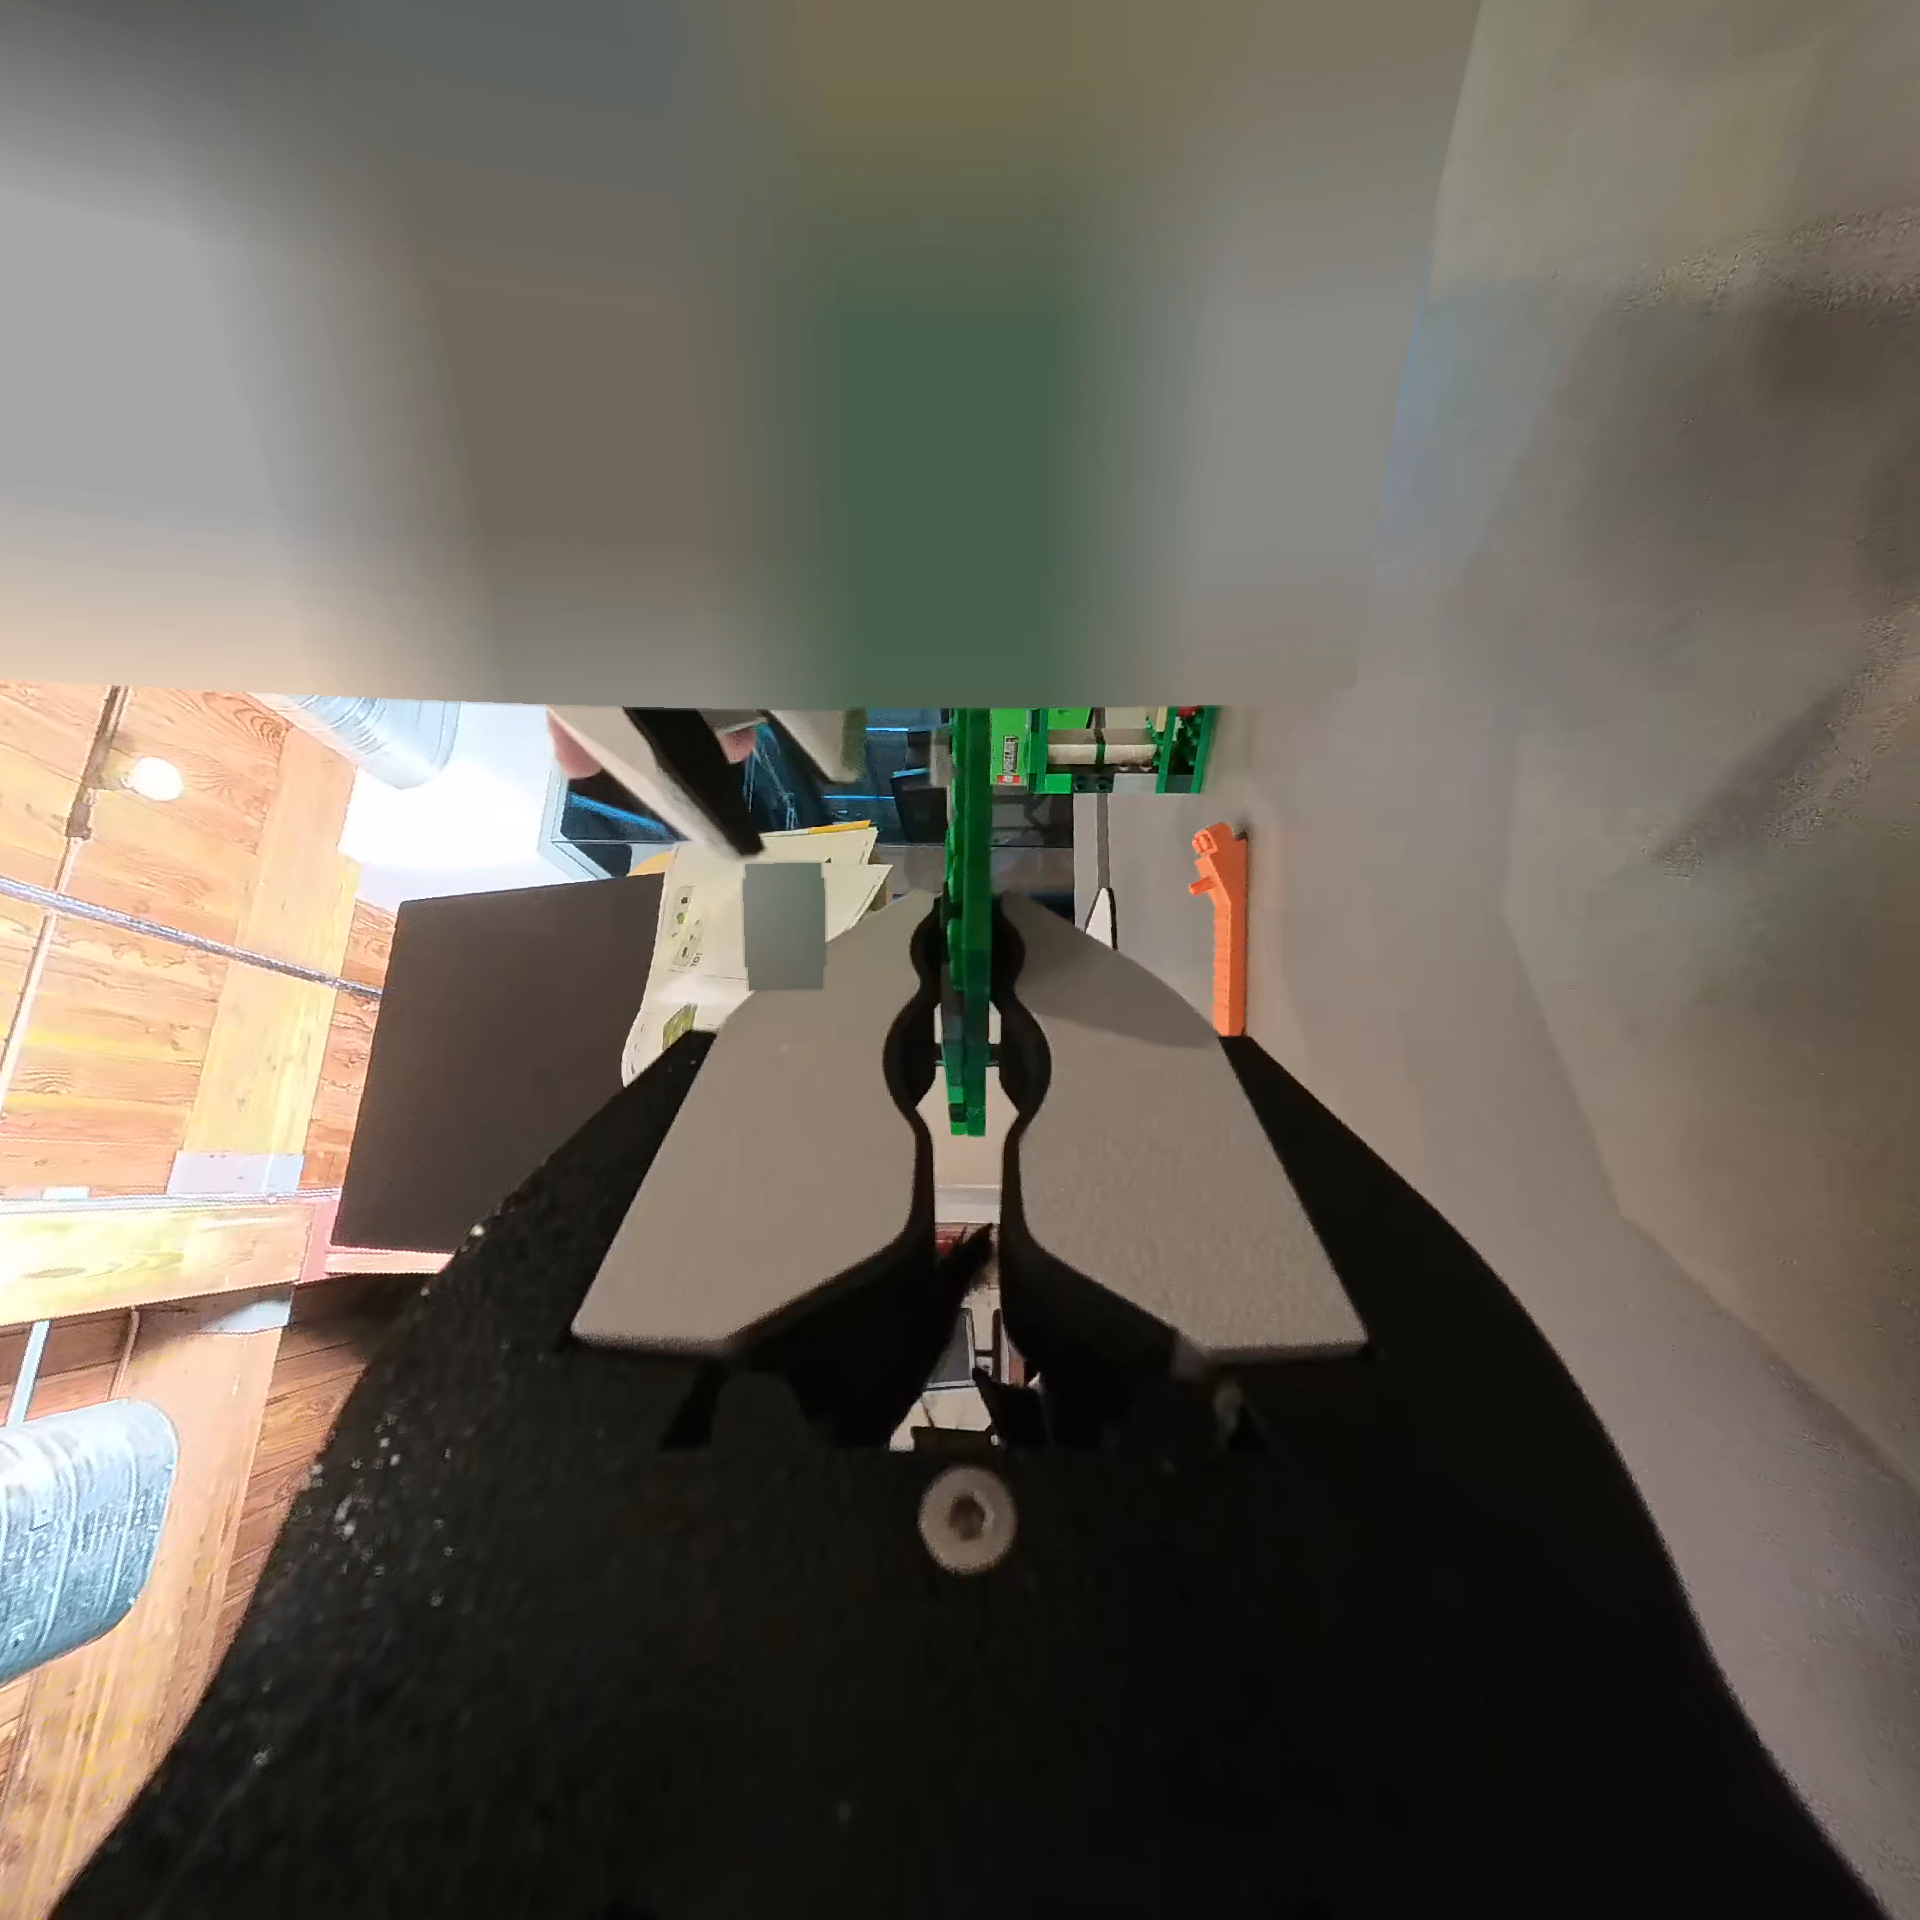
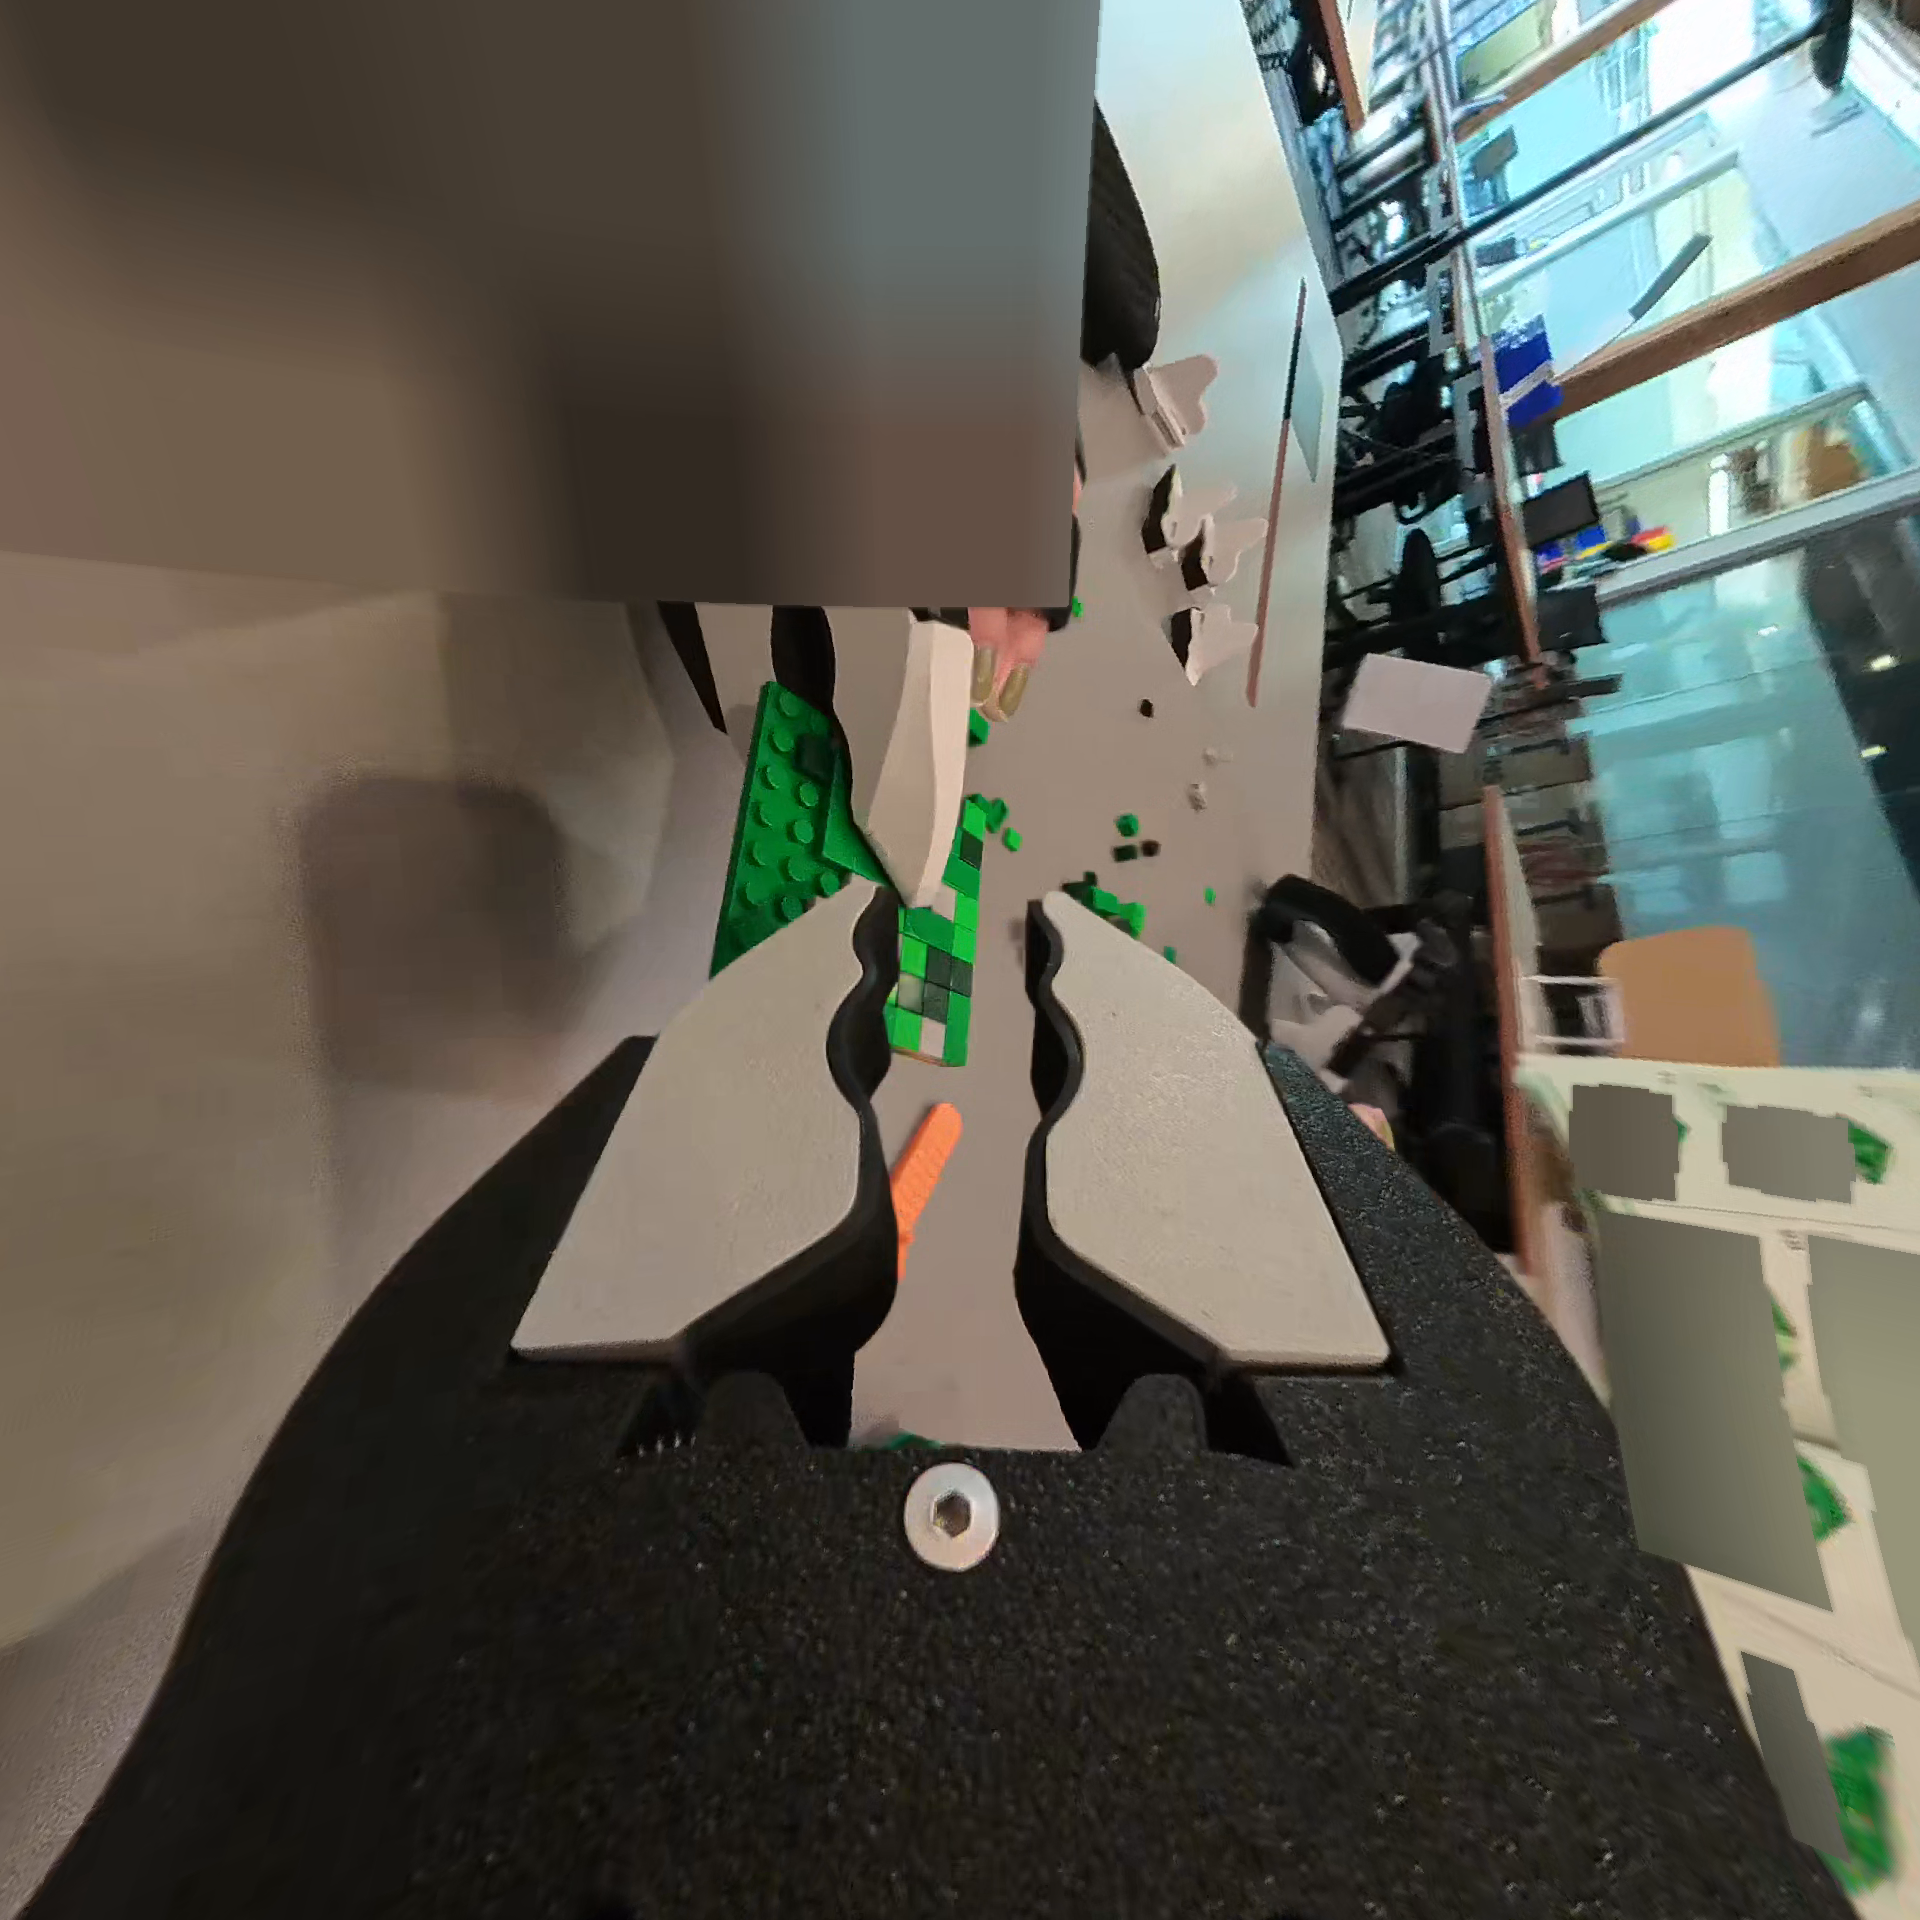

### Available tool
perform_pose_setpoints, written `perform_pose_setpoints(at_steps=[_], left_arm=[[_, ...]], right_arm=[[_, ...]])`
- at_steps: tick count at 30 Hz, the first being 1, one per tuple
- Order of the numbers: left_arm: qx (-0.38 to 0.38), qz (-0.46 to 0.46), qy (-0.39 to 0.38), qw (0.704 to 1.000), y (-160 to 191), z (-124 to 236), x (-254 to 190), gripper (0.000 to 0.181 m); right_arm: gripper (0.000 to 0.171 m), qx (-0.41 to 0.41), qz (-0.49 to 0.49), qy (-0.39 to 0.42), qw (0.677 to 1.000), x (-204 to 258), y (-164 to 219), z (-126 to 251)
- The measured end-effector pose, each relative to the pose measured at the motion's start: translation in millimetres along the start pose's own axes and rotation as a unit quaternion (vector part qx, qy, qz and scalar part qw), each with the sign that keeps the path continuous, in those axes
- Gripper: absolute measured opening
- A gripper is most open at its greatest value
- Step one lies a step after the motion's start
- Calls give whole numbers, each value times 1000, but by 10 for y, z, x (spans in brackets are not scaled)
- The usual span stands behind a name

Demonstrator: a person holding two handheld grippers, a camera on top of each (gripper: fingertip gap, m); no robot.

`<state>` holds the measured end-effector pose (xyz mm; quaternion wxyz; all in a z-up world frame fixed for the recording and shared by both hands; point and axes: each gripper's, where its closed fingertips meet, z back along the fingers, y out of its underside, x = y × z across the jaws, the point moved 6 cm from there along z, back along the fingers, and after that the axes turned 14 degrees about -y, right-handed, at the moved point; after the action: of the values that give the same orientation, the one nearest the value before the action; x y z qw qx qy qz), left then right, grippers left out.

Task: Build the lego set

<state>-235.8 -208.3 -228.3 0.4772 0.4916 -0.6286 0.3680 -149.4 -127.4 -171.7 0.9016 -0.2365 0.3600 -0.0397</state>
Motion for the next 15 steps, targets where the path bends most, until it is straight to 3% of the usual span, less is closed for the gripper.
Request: perform_pose_setpoints(at_steps=[8,15], left_arm=[[4,1,-1,1000,23,4,10,6],[-10,-1,3,1000,-35,5,-5,6]], right_arm=[[15,-133,-211,-69,966,-63,210,348],[16,-164,-271,-155,936,132,252,95]])
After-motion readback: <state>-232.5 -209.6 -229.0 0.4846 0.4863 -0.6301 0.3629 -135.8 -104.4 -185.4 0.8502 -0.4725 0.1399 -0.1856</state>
